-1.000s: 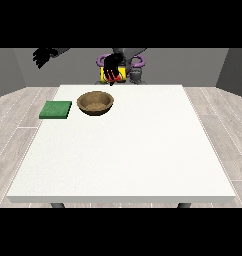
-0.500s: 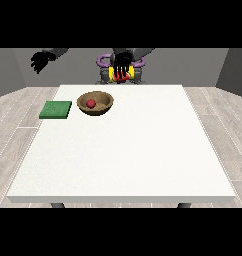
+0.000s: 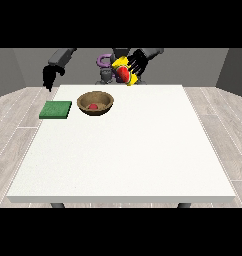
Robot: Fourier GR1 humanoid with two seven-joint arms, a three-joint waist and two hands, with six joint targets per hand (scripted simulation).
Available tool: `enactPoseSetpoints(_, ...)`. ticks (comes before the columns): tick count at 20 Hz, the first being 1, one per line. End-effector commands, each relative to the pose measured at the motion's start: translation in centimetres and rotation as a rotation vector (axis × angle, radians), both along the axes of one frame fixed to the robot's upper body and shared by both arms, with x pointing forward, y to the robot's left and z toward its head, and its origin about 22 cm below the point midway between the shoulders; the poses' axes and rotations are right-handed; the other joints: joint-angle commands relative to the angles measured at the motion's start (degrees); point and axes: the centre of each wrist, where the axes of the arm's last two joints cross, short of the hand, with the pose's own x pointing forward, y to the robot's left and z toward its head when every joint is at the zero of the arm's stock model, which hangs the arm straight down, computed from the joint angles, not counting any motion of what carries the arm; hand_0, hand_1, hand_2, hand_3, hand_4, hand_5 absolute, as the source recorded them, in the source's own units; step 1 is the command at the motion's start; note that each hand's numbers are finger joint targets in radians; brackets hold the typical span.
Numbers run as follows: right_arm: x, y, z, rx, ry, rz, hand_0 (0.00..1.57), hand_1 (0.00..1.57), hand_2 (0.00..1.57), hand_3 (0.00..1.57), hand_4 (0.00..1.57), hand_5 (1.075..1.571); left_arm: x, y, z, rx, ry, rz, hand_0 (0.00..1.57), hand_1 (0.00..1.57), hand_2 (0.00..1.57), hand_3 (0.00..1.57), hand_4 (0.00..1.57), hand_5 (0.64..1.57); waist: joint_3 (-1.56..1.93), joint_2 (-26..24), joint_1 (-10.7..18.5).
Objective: Pick the cup and pour the ball into the bowl, then pick the bowl and place it on the pad
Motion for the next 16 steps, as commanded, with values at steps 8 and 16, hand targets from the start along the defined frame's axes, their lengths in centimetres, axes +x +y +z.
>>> enactPoseSetpoints(8,-0.8,1.0,-1.6,0.054,-0.041,-0.199,0.00,0.00,0.00,0.00,0.00,1.570,1.0,13.2,9.5,-0.549,-0.014,-0.390,0.00,0.00,0.00,0.00,0.24,1.490,0.58,6.6,12.0)
enactPoseSetpoints(16,1.8,6.2,-2.3,0.094,-0.021,-0.164,0.00,0.00,0.00,0.00,0.00,1.568,1.6,25.8,12.4,-0.590,-0.019,-0.376,0.00,0.00,0.00,0.00,0.31,1.508,0.87,7.0,9.7)
